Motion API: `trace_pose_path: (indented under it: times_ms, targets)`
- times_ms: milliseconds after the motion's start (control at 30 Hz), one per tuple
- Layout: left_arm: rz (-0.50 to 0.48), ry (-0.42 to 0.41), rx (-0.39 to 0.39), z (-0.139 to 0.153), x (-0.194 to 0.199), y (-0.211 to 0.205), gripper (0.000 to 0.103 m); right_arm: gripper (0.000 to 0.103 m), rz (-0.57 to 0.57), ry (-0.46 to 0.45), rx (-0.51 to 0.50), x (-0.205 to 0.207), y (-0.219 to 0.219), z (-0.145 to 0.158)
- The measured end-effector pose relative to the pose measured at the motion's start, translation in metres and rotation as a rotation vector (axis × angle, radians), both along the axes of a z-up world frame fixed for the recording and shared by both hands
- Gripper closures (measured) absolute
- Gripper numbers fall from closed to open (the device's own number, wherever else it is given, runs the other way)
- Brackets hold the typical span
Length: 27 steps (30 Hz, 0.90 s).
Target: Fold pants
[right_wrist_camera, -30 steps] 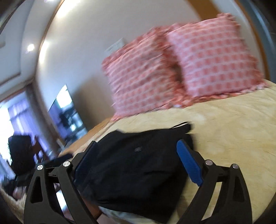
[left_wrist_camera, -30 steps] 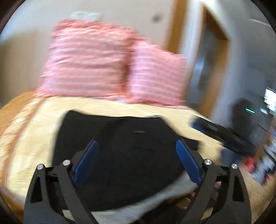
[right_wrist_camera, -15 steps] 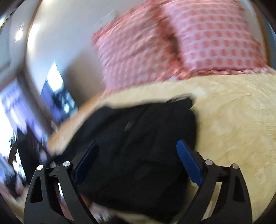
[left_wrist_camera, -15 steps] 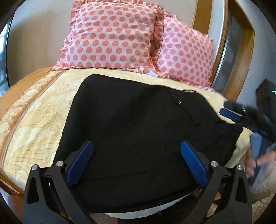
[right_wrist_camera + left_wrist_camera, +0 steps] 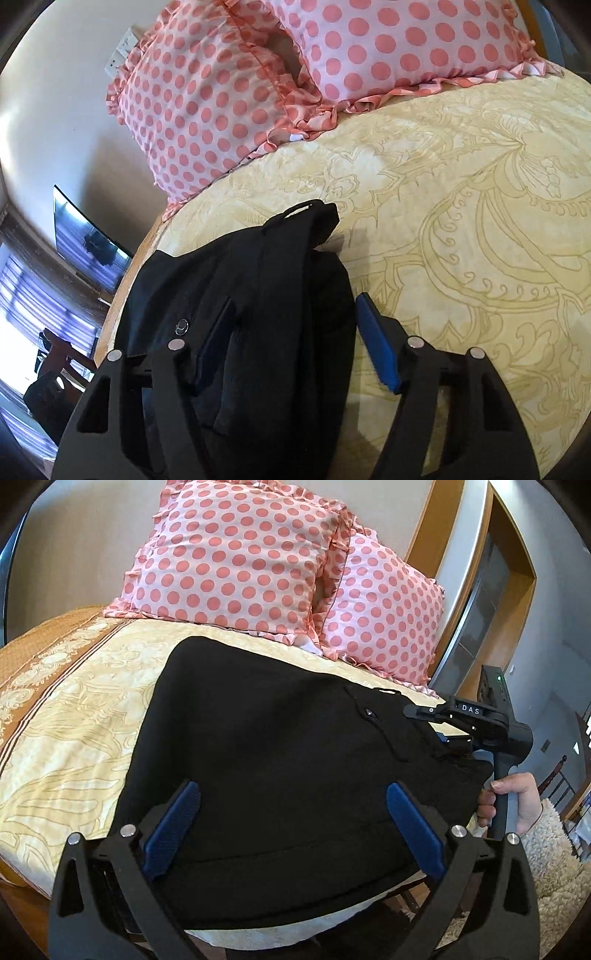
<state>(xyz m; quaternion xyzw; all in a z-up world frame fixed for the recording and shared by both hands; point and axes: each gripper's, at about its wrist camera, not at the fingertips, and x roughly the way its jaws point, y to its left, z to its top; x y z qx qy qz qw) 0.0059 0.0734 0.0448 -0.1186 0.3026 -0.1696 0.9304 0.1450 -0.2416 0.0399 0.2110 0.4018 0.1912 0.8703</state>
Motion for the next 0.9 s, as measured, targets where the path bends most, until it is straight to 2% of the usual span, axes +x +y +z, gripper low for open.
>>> trace_pose_path:
  times_ms: [100,167,233,333,400,467,500,533,600,667,733,800,867,900]
  targets:
    - [0.002,-0.003,0.024,0.0,0.0,-0.003,0.002,0.035,-0.003,0.001,0.006,0.006,0.003,0.0]
    - [0.001,-0.002,0.02,0.0,0.0,-0.002,0.002,0.046,0.007,-0.004,-0.011,0.002,0.004,0.0]
    - [0.002,-0.001,0.013,0.0,0.0,-0.002,0.002,0.067,0.055,-0.042,-0.026,-0.004,0.009,0.004]
    - [0.005,0.008,0.037,0.001,0.0,-0.005,0.002,0.07,0.073,-0.055,-0.052,-0.009,0.01,0.005]
    - [0.016,0.021,0.06,0.01,0.002,-0.005,0.008,0.068,0.056,-0.036,-0.048,-0.006,0.008,0.005]
    - [0.032,0.003,0.051,0.023,0.003,0.003,0.01,0.054,0.034,-0.028,-0.075,-0.005,0.007,0.006]
    - [0.061,-0.029,0.041,0.034,0.003,0.012,0.01,0.04,0.011,-0.025,-0.105,-0.004,0.007,0.005]
    - [0.094,-0.054,0.034,0.044,0.006,0.022,0.009,0.033,0.001,-0.025,-0.123,-0.004,0.007,0.005]
    - [0.142,-0.051,0.026,0.054,0.017,0.038,0.009,0.033,0.001,-0.017,-0.109,-0.003,0.005,0.002]
    - [0.171,-0.004,0.016,0.056,0.036,0.052,0.009,0.034,0.015,-0.018,-0.109,-0.002,0.006,0.001]
    - [0.177,0.098,0.003,0.048,0.063,0.064,0.011,0.048,0.06,-0.018,-0.085,-0.001,0.01,-0.001]
    - [0.163,0.187,-0.033,0.037,0.084,0.072,0.016,0.05,0.066,-0.026,-0.088,-0.001,0.011,0.0]
    - [0.122,0.288,-0.098,0.023,0.104,0.076,0.026,0.051,0.069,-0.02,-0.08,0.0,0.009,0.0]
    - [0.105,0.312,-0.121,0.019,0.109,0.077,0.027,0.05,0.067,-0.01,-0.067,0.002,0.007,0.0]
